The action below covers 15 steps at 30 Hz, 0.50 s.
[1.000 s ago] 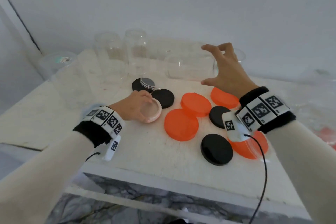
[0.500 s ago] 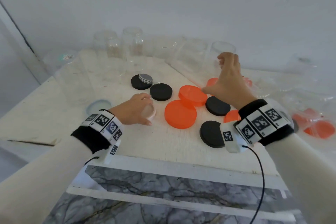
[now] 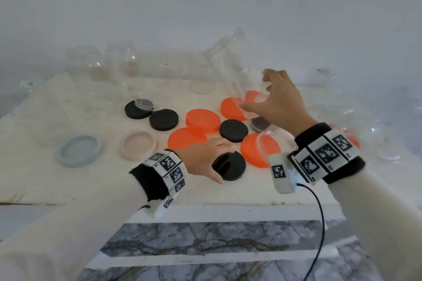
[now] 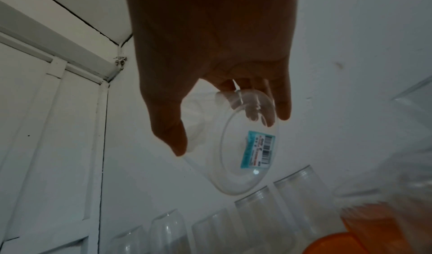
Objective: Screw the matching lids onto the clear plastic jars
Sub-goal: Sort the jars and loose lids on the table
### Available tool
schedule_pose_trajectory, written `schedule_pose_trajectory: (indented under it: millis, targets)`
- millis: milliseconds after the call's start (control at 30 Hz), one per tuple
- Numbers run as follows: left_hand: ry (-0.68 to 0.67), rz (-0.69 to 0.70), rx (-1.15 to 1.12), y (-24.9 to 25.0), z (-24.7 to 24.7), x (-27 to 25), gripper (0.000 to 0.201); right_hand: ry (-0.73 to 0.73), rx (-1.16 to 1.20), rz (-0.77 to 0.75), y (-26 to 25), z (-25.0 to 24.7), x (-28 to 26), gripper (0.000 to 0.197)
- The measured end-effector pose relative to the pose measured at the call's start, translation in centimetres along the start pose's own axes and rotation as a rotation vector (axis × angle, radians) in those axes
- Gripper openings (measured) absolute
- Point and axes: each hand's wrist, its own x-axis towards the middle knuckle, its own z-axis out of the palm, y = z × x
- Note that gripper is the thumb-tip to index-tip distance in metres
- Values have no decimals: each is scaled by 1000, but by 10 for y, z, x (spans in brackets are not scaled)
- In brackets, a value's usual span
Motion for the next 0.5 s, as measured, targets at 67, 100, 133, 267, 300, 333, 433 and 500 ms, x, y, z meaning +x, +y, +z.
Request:
schedule_pose_trajectory:
  millis: [67, 100, 133, 267, 300, 333, 433, 500]
  targets:
    - [-63, -24, -2, 3, 4, 9, 90, 12, 17, 25, 6, -6, -5, 83]
    - [-87, -34, 3, 4, 6, 15, 91, 13, 31, 35, 11, -9, -8, 81]
    - [-106, -43, 8, 5, 7, 18, 92, 8, 46, 40, 14, -12, -11, 80]
    - [-146, -100, 5, 6, 12, 30, 91, -37, 137, 44, 28, -16, -18, 84]
    - [-140, -107, 8, 5, 13, 31, 89, -53, 166, 46, 31, -15, -19, 88]
    - [-127, -111, 11, 4, 13, 32, 87, -68, 186, 44, 32, -14, -19, 91]
    - [-57, -137, -38, 1, 9, 25, 85, -97, 214, 24, 33, -11, -20, 94]
    - [54, -152, -133, -3, 0, 14, 83, -119, 255, 21, 31, -7, -21, 94]
